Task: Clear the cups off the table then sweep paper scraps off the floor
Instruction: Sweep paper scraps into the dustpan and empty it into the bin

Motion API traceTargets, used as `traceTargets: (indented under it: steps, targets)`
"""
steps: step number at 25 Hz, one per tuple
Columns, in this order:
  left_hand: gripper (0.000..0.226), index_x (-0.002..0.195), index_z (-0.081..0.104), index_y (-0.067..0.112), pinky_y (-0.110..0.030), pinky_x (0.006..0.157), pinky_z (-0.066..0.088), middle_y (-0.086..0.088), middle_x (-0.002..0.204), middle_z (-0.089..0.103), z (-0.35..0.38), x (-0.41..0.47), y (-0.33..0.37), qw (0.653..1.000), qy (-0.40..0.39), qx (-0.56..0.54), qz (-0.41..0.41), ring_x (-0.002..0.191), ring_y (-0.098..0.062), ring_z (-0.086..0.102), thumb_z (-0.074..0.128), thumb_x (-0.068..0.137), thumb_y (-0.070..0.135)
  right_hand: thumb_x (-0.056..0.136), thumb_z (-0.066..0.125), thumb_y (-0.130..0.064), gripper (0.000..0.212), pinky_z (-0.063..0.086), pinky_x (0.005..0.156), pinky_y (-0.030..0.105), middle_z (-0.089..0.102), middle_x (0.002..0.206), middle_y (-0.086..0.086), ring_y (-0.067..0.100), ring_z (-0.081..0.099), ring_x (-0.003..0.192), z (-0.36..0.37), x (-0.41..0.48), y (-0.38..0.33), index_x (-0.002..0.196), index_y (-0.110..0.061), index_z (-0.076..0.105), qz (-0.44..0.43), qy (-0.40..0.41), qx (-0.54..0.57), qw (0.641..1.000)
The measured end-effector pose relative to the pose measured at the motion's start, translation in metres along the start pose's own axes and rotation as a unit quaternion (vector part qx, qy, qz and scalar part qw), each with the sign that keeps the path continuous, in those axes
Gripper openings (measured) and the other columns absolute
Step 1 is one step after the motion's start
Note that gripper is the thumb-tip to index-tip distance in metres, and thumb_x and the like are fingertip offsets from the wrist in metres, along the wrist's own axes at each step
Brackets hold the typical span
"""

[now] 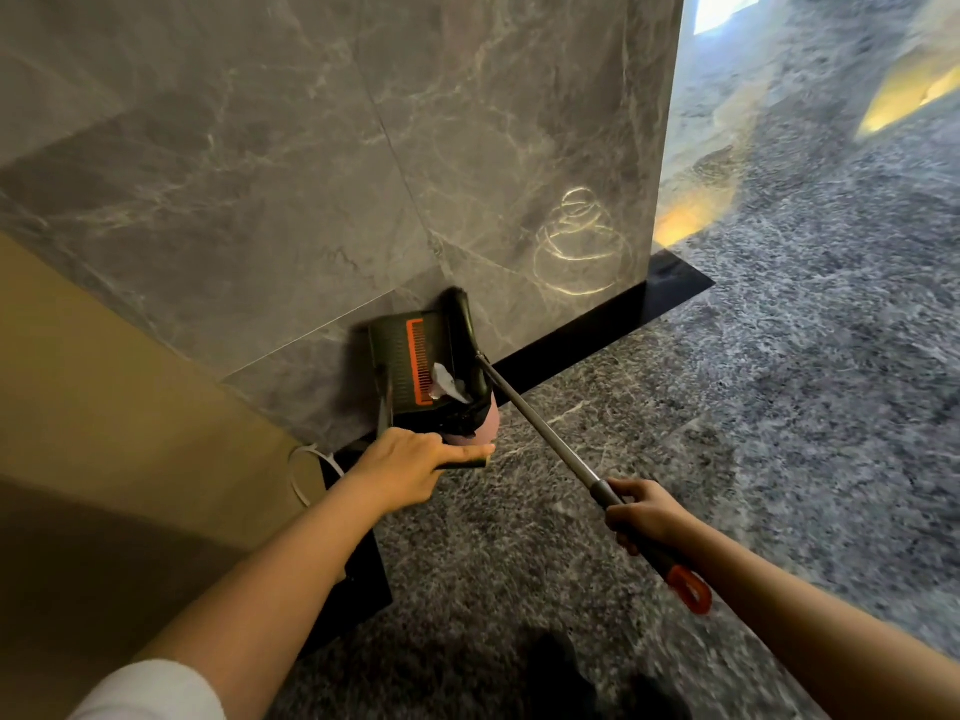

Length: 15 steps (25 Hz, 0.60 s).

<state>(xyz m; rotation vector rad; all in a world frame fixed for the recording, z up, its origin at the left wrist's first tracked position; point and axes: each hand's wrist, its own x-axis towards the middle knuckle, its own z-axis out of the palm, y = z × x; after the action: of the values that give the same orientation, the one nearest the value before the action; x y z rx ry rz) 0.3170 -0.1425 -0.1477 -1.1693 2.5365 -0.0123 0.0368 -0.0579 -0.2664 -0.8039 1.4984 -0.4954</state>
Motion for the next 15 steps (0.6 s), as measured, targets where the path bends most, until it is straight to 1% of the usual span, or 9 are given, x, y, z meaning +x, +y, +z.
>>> traceTargets:
  steps: [2,3,5,7,10,15]
  targets:
    - [0.069,0.135,0.007,0.065,-0.029,0.063,0.036,0.003,0.089,0.054,0.0,0.002,0.001,1.0,0.005,-0.002,-0.008,0.083,-0.021,0.059,0.043,0.096,0.021,0.083,0.055,0.006,0.06,0.045,0.039,0.022,0.056,0.073,0.011,0.014,0.054,0.042,-0.002,0.0,0.004,0.139,-0.011,0.045,0.006,0.002,0.0,1.0]
    - [0.068,0.135,0.006,0.065,-0.03,0.063,0.037,0.003,0.089,0.054,0.0,0.003,0.0,0.999,0.019,-0.018,-0.023,0.083,-0.021,0.059,0.043,0.097,0.022,0.082,0.055,0.006,0.06,0.045,0.039,0.021,0.056,0.072,0.01,0.013,0.054,0.04,-0.003,0.0,0.005,0.139,-0.011,0.045,0.009,0.002,0.001,1.0]
    - [0.07,0.133,0.0,0.065,-0.03,0.061,0.038,0.003,0.085,0.052,0.001,0.003,-0.004,0.999,0.024,-0.016,-0.024,0.079,-0.021,0.058,0.043,0.097,0.023,0.082,0.054,0.007,0.059,0.044,0.038,0.021,0.056,0.07,0.01,0.012,0.054,0.039,-0.006,0.002,0.007,0.139,-0.01,0.045,0.011,0.002,0.005,1.0]
    - [0.072,0.13,-0.003,0.066,-0.028,0.06,0.033,0.005,0.083,0.049,0.004,0.001,-0.005,1.0,0.018,-0.002,-0.015,0.079,-0.019,0.058,0.044,0.097,0.023,0.082,0.054,0.006,0.06,0.044,0.039,0.021,0.057,0.071,0.01,0.012,0.054,0.039,-0.008,0.004,0.007,0.139,-0.011,0.045,0.011,0.002,0.006,1.0]
    - [0.076,0.127,-0.01,0.066,-0.028,0.06,0.032,0.005,0.083,0.05,0.004,0.0,-0.002,0.998,0.043,-0.032,-0.04,0.077,-0.019,0.058,0.045,0.096,0.024,0.082,0.055,0.006,0.063,0.045,0.039,0.021,0.058,0.074,0.011,0.012,0.055,0.039,-0.011,0.006,0.008,0.14,-0.014,0.043,0.013,-0.001,0.004,1.0]
    - [0.075,0.126,-0.011,0.066,-0.027,0.058,0.031,0.005,0.082,0.051,0.004,-0.002,-0.004,0.999,0.04,-0.017,-0.022,0.071,-0.015,0.053,0.044,0.097,0.024,0.082,0.055,0.007,0.063,0.044,0.038,0.021,0.057,0.072,0.011,0.011,0.054,0.037,-0.013,0.004,0.01,0.141,-0.013,0.042,0.001,-0.002,-0.003,1.0]
